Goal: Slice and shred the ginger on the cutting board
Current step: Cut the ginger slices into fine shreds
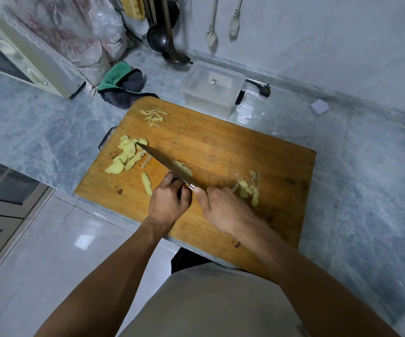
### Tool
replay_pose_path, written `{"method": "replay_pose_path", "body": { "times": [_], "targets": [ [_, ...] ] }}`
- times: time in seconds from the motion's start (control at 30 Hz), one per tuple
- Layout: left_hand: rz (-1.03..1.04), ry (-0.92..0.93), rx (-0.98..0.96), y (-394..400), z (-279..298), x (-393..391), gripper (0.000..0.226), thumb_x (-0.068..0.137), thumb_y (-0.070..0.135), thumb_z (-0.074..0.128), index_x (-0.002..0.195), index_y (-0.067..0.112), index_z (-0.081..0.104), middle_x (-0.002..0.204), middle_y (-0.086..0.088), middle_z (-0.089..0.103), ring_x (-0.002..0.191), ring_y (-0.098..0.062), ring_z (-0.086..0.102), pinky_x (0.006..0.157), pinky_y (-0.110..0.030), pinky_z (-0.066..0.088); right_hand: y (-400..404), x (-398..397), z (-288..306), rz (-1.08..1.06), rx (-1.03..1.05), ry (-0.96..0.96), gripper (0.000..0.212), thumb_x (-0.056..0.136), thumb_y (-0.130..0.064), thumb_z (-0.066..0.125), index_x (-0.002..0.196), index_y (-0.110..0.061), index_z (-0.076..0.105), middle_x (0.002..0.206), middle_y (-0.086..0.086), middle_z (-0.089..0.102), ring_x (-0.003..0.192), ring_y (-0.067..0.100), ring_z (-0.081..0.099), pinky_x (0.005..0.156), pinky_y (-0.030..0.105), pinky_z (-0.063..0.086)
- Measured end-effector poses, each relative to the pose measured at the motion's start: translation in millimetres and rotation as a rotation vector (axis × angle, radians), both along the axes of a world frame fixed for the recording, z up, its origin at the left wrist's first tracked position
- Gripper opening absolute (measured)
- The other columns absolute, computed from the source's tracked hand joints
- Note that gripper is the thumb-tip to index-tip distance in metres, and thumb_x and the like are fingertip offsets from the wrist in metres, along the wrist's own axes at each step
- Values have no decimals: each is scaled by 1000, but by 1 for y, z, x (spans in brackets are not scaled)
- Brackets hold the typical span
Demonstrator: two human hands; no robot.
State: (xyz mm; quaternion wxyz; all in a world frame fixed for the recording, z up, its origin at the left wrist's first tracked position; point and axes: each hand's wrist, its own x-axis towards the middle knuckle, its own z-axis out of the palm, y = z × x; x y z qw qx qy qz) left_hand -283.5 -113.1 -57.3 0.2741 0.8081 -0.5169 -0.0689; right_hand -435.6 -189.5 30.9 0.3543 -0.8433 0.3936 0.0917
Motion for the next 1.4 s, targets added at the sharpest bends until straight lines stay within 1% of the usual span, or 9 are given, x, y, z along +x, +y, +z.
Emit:
{"method": "replay_pose_path", "body": {
  "times": [0.13,0.37,0.53,0.63,0.8,0.97,1.13,1.27,1.4],
  "targets": [
    [-7,-9,-8,0,2,-1,37,87,26,46,96,5,74,110,-15,67,77,-33,68,56,-29,51,-3,-1,-2,4,-11,-25,53,105,-59,21,85,-20,51,86,13,62,69,29,59,49,30,30],
    [-16,1,-5,1,2,0,36,87,27,47,97,5,74,110,-15,67,75,-34,68,57,-31,52,-2,-5,2,18,-5,-17,54,104,-60,20,84,-20,51,84,12,62,70,28,62,57,32,40],
    [-17,6,-15,0,2,0,35,86,24,47,96,4,74,105,-15,67,75,-32,68,56,-30,51,-3,-2,1,7,7,-9,53,105,-59,20,85,-20,50,85,12,60,68,29,58,53,31,34],
    [-17,6,-4,1,1,0,36,86,24,47,96,4,74,106,-15,67,75,-32,68,56,-28,50,-4,0,-1,3,9,-9,53,105,-60,20,84,-20,50,88,15,62,71,31,61,57,32,38],
    [-19,8,-3,1,0,2,35,86,24,48,97,3,74,107,-14,67,79,-31,69,58,-28,51,-4,-3,4,9,-14,-29,54,105,-58,22,77,-22,50,79,10,62,67,28,63,61,38,53],
    [-28,4,5,1,-1,2,32,86,21,51,99,3,74,109,-14,67,79,-30,69,58,-28,51,-3,-4,5,4,-3,-33,55,105,-57,24,83,-17,55,81,11,63,71,29,64,59,35,49],
    [-26,5,26,1,-3,1,36,87,25,47,99,3,74,108,-14,67,82,-29,68,59,-28,51,-5,0,0,-2,13,-20,52,104,-59,21,82,-20,48,92,16,62,77,34,61,62,33,39],
    [-51,-7,35,5,-7,1,39,91,25,45,108,2,71,112,-16,66,101,-32,67,67,-32,54,-8,1,-1,-28,28,-24,54,104,-61,20,75,-22,45,92,16,63,80,34,63,68,36,48],
    [-52,-10,39,5,-3,-1,42,90,26,42,116,6,69,117,-14,64,102,-30,65,65,-29,52,-9,0,0,-22,17,-34,63,103,-62,19,74,-18,53,74,9,64,67,27,65,69,44,58]
  ]
}}
